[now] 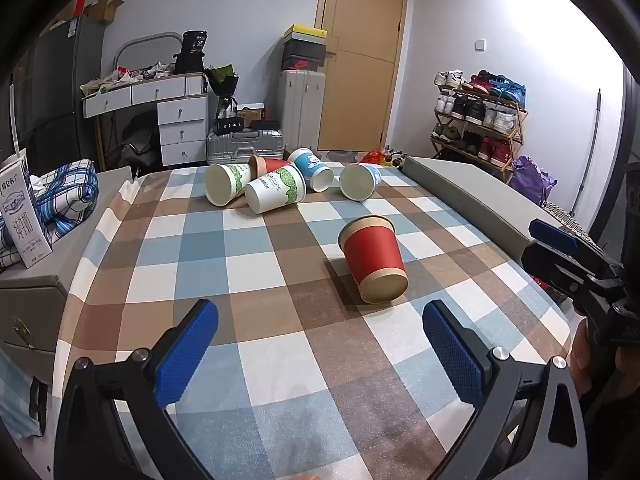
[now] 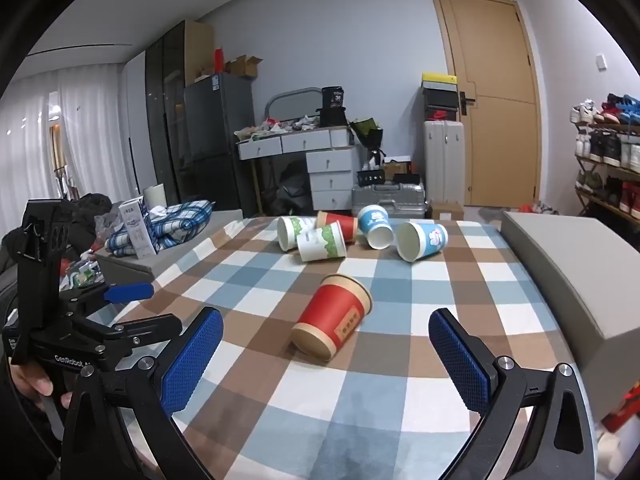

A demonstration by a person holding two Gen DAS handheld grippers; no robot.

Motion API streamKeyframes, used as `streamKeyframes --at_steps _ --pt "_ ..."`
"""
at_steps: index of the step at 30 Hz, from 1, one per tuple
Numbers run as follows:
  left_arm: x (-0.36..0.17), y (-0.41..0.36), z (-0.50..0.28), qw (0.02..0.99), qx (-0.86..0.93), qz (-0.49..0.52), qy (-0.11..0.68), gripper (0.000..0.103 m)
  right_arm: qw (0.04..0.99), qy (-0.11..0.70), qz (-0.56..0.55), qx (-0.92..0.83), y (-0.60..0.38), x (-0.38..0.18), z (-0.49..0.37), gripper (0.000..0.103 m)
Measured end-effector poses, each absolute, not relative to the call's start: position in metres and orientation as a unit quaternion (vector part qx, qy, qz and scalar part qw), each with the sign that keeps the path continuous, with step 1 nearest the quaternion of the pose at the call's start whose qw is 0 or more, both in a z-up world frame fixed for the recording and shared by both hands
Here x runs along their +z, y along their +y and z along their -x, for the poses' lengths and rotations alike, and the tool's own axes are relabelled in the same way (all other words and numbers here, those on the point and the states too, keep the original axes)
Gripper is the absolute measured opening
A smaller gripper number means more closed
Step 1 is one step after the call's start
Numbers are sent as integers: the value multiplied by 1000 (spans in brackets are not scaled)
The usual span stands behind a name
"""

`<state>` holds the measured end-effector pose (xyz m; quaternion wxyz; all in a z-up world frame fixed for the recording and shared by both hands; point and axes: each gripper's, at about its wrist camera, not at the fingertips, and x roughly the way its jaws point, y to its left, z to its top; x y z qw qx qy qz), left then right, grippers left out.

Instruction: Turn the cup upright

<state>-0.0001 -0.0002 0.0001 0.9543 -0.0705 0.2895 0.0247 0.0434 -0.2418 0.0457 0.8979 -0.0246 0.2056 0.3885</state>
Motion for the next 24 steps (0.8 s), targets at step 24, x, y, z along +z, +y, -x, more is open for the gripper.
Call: streamKeyframes --at_steps 24 --pt "-1 3 1 954 23 72 291 100 900 207 23 384 -245 47 -49 103"
